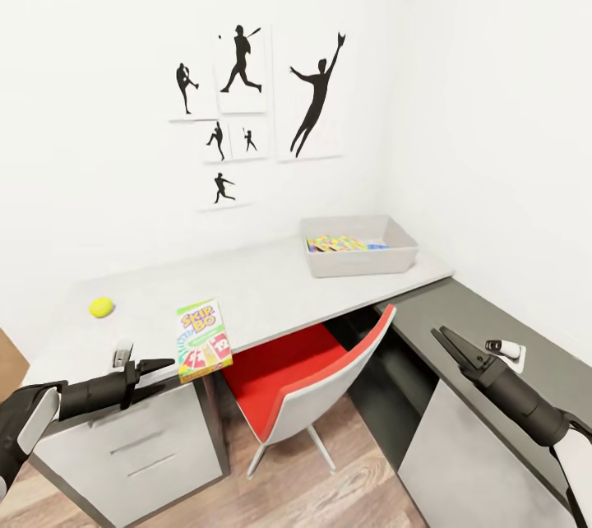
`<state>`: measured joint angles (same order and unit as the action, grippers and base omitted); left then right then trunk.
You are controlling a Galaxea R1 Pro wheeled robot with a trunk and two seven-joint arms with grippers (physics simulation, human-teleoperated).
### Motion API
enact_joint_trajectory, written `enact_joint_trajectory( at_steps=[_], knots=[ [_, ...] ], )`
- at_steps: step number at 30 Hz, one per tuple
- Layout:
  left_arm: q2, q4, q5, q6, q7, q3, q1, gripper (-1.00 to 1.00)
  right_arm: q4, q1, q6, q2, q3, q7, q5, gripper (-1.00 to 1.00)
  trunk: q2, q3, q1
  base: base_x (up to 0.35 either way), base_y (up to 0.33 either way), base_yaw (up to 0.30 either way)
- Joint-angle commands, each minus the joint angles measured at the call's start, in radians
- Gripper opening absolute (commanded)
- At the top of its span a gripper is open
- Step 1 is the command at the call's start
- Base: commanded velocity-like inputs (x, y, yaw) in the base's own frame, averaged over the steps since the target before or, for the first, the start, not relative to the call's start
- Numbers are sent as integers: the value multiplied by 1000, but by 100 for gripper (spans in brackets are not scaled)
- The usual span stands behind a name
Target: Put all the toys in the child's room - the three board games (two on the bed and one on the table), the two jigsaw puzzles on the table, and the tennis ball on the table - inside the toy box on the table in the child's room.
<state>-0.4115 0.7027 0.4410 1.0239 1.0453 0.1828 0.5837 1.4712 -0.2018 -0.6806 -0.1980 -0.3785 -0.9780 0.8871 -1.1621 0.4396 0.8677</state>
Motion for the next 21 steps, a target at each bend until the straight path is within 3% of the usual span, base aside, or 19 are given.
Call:
enact_joint_trajectory(
  at_steps=[1, 21],
  knots=[
    [0, 0, -2, 4, 4, 1, 1, 100, 0, -1, -7, 0, 0, 0, 5, 100, -8, 4, 4, 0, 0, 0],
    [1, 0, -2, 2, 4, 0, 1, 100, 0, -1, -6, 1, 0, 0, 4, 100, -148, 67, 81, 0, 0, 0]
  ],
)
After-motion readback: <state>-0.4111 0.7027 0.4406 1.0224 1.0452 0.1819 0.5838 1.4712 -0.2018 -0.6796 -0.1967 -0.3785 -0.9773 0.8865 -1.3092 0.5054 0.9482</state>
